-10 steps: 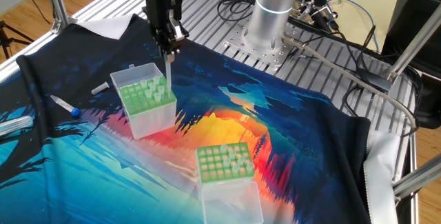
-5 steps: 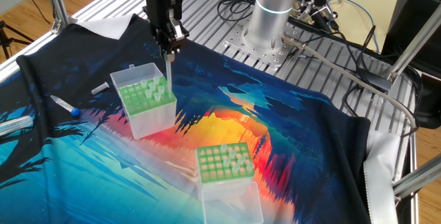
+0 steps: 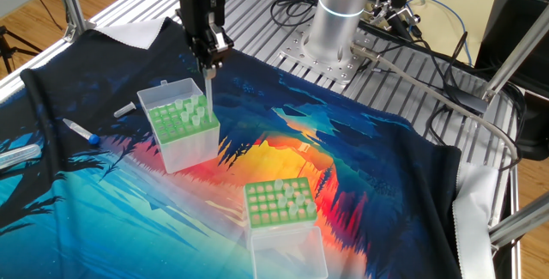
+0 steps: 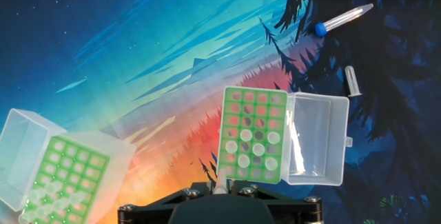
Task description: Transfer all large pipette tips from one holder to another
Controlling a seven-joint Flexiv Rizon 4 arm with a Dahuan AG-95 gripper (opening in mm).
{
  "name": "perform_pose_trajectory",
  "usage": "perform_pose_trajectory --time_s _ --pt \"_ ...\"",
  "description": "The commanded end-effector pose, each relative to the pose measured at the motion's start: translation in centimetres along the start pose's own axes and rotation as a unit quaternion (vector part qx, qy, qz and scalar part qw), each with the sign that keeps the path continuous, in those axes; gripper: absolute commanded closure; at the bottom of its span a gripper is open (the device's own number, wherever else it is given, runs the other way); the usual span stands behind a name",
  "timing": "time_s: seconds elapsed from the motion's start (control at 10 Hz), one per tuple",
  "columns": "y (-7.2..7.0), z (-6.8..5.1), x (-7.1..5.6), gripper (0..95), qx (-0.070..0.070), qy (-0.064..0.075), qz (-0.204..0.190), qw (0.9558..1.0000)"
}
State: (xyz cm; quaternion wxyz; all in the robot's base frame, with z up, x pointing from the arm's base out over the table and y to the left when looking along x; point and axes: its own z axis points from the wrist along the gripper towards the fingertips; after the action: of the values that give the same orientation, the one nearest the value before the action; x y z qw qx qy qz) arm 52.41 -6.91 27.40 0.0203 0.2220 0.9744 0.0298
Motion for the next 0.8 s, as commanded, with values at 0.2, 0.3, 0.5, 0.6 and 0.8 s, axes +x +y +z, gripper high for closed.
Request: perform_pose_trajectory --time_s 0.2,0.3,0.5,0.6,0.8 --pt "-0.03 0.20 0.03 95.0 -0.002 0.001 0.001 1.0000" --pt "-0.03 0.16 0.03 95.0 -0.001 0.001 -0.002 1.0000" --pt "-0.05 -0.48 0.07 95.0 0.000 0.005 0.000 1.0000" --pt "-0.07 -0.45 0.08 95.0 0.001 0.004 -0.001 1.0000" --pt "-0.14 -0.40 0.13 95.0 0.001 0.004 -0.001 1.0000"
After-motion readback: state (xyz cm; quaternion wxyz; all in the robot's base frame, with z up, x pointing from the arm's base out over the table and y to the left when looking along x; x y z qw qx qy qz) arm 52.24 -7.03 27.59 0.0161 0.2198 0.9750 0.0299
